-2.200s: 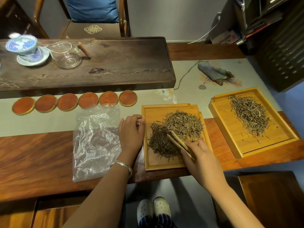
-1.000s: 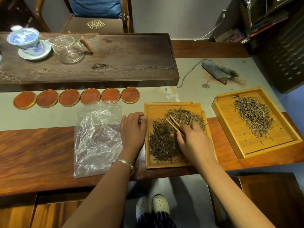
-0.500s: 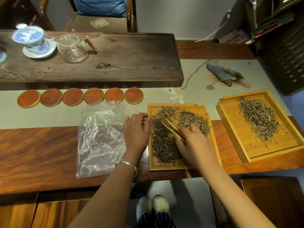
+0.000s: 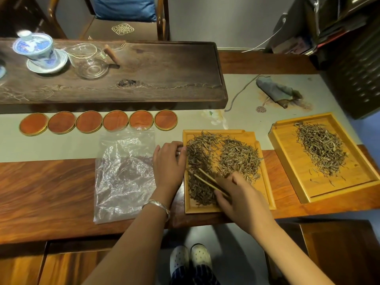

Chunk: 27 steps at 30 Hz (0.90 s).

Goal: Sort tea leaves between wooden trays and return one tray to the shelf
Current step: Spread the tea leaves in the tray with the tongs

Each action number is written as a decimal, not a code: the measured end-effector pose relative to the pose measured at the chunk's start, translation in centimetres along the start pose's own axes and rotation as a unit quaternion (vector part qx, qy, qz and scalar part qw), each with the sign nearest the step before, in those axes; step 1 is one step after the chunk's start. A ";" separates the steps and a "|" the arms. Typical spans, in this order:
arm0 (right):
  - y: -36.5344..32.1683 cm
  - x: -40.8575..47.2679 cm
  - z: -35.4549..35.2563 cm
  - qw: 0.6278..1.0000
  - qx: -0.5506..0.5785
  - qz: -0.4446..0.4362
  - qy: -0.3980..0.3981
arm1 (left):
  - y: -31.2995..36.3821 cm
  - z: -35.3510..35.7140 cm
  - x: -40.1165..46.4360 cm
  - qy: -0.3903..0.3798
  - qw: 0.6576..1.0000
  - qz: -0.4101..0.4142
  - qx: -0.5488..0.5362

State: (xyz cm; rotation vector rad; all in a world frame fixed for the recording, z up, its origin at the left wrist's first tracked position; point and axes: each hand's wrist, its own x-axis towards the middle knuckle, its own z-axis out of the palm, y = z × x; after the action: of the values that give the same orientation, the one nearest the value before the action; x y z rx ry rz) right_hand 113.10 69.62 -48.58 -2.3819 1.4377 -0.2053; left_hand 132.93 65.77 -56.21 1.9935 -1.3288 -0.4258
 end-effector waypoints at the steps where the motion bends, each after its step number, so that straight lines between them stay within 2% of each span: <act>1: 0.4 -0.4 -0.1 1.000 0.009 0.003 0.002 | 0.0 0.0 0.0 -0.001 1.000 0.000 0.001; 7: 4.6 -2.2 -1.6 0.986 0.040 0.105 0.120 | 0.1 0.0 0.0 -0.002 1.000 0.003 0.003; 11: 5.7 -2.7 -1.5 0.986 -0.016 0.128 0.108 | 0.1 -0.2 -0.1 -0.007 1.000 0.005 0.004; 16: 5.6 -5.3 -1.2 0.989 -0.012 0.123 0.078 | 0.2 -0.2 -0.1 -0.012 1.000 0.002 0.002; 22: 6.2 -2.0 -2.4 0.978 -0.012 0.131 0.160 | 0.3 -0.2 -0.1 -0.005 1.000 -0.002 0.003; 27: 6.4 -1.8 -1.4 0.980 -0.028 0.156 0.120 | 0.3 -0.1 -0.1 0.000 1.000 0.000 0.004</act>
State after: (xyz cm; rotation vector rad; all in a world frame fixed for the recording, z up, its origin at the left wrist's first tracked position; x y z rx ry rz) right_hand 106.52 68.22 -49.48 -2.1924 1.9271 -0.3850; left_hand 132.76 65.78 -55.97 1.9995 -1.3323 -0.4216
